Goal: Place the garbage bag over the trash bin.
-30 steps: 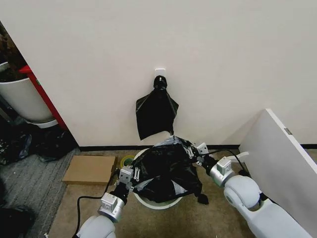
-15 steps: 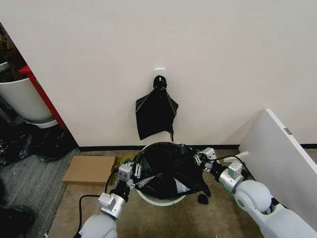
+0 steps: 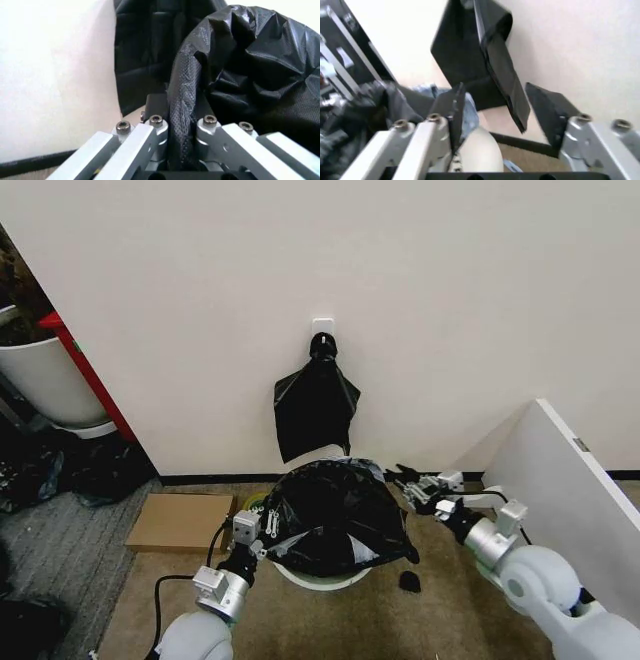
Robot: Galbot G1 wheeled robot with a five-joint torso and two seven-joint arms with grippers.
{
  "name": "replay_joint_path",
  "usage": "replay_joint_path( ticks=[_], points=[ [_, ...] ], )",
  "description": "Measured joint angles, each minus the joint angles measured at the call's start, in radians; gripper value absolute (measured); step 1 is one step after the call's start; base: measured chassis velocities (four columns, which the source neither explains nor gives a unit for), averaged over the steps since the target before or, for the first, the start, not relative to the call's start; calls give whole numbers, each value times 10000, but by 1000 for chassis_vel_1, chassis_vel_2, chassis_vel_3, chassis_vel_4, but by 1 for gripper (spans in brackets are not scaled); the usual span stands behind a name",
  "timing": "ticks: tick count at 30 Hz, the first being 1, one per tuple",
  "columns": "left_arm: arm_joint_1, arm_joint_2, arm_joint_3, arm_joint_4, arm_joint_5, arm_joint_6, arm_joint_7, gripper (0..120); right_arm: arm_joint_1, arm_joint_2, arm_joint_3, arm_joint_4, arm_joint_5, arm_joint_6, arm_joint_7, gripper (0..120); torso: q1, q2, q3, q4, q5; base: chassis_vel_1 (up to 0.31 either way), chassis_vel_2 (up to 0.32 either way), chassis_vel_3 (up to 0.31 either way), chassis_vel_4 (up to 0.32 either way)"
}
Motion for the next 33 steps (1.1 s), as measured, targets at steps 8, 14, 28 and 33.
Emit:
replay_joint_path(
  ticks=[8,14,28,33],
  points=[
    [-191,-45,-15,79,-566,358,-295,4,-1747,37,624,1828,-481,1,-174,78,0,0,-1,0,-2,0,0,0,0],
    [-476,-52,113,128,-660,484,-307,4,-2820,157,-314,2853,-2354,-349,-37,97,0,0,-1,-3,-2,0,0,0,0],
    [-115,-8,134,-57,-485,437,-108,4,-2276,123,-1835,2514,-1753,-1057,1057,70,0,0,0,0,1,0,0,0,0],
    [-108,-65,133,-57,-413,418,-104,4,-2212,16,-1893,2494,-1717,-1159,1080,49,0,0,0,0,0,0,0,0,0]
  ],
)
